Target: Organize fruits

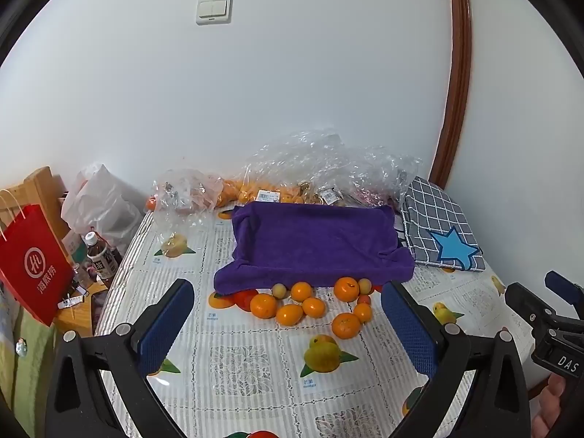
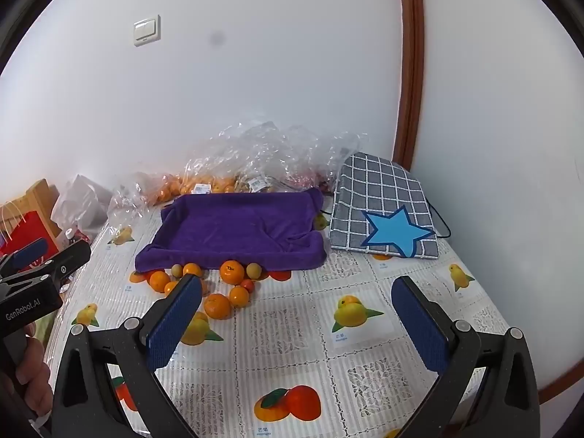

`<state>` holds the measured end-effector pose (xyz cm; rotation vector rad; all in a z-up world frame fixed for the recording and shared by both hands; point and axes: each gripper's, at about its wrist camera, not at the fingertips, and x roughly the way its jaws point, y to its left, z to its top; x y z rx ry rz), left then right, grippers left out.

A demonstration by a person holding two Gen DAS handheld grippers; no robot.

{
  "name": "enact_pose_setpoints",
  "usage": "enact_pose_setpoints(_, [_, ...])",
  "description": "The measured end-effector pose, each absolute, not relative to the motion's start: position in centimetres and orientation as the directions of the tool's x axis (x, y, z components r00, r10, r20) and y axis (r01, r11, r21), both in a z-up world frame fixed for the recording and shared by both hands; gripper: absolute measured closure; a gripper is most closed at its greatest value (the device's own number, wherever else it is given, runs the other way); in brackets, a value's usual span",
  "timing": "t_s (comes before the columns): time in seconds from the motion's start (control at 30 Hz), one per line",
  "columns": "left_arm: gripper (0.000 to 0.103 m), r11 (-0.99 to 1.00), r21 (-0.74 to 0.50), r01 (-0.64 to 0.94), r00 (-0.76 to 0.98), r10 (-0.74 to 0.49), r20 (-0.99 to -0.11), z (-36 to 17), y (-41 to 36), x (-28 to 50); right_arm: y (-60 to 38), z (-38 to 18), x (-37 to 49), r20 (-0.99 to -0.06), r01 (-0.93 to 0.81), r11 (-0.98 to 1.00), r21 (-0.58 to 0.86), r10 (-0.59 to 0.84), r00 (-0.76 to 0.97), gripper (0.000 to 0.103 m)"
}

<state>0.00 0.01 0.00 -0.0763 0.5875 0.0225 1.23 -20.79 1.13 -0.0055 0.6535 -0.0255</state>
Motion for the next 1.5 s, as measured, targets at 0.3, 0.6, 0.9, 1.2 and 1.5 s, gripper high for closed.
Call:
enact_pose_setpoints(0.3, [0.000,0.996,-0.074,-0.042,0.834,-0.006,-0.551,-0.03,0.44,-0.17,-20.64,1.11,1.15,-0.606,0.017,1.000,-0.014,-0.022,0.795,0.000])
enact_pose_setpoints(0.6, [0.000,0.996,-0.074,-0.043,0.836,-0.005,-0.549,0.00,0.20,-0.14,-20.52,1.08,1.09,-0.603,0.015,1.000,-0.015,-0.021,0.797,0.000])
enact_pose_setpoints(0.9, [0.000,0.996,-0.082,-0.041,0.839,-0.010,-0.544,0.36,0.03,-0.05,-20.35,1.11,0.85,-0.597,0.008,1.000,-0.015,-0.015,0.802,0.000])
enact_pose_setpoints(1.2, [0.000,0.995,-0.088,-0.039,0.843,-0.014,-0.538,0.57,-0.12,-0.04,-20.10,1.15,0.97,-0.600,-0.003,1.000,-0.013,-0.005,0.800,0.000])
enact_pose_setpoints(1.5, [0.000,0.997,-0.066,-0.039,0.829,-0.004,-0.559,0.66,-0.27,-0.02,-19.94,1.39,0.70,-0.594,-0.014,1.000,-0.010,0.005,0.805,0.000])
